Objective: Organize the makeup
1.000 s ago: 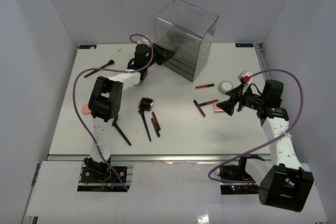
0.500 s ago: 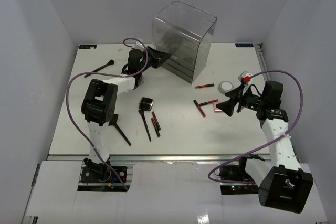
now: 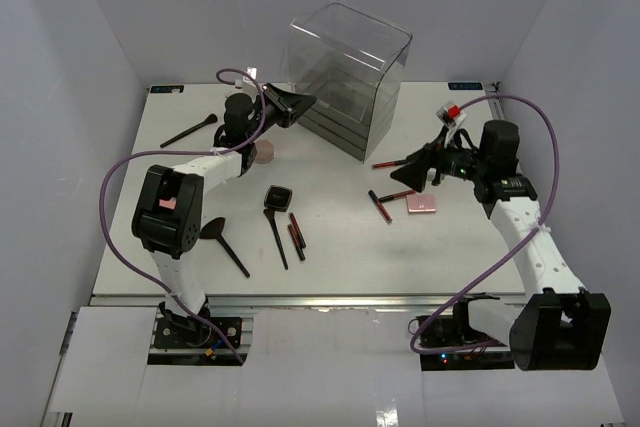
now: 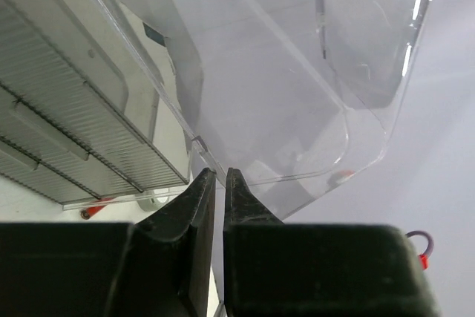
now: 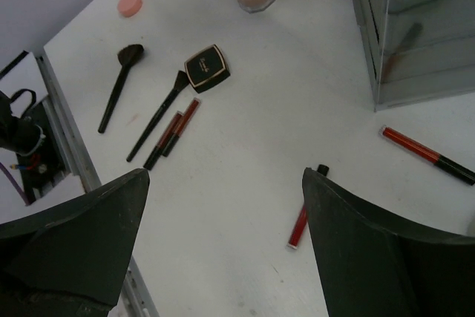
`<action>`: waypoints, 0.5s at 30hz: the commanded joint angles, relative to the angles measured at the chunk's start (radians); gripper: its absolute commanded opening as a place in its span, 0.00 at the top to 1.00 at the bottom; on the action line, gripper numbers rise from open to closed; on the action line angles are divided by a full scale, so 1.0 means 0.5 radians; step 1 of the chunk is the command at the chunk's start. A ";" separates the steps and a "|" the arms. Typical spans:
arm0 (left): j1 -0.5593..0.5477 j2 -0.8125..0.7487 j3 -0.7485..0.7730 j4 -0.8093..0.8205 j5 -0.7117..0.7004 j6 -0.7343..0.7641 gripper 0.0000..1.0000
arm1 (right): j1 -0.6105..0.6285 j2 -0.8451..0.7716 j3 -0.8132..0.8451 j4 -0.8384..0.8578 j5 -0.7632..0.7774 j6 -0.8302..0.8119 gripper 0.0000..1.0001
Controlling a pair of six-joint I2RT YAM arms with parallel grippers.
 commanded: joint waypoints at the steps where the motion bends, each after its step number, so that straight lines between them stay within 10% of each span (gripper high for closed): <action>1: 0.007 -0.234 -0.026 0.101 0.159 -0.008 0.96 | 0.229 0.216 0.380 0.139 0.242 0.447 0.10; 10: 0.024 -0.341 0.011 0.050 0.206 -0.039 0.95 | 0.411 0.611 0.757 0.362 0.404 0.765 0.01; 15: 0.028 -0.349 0.031 0.031 0.215 -0.051 0.95 | 0.427 0.786 0.934 0.435 0.348 0.846 0.12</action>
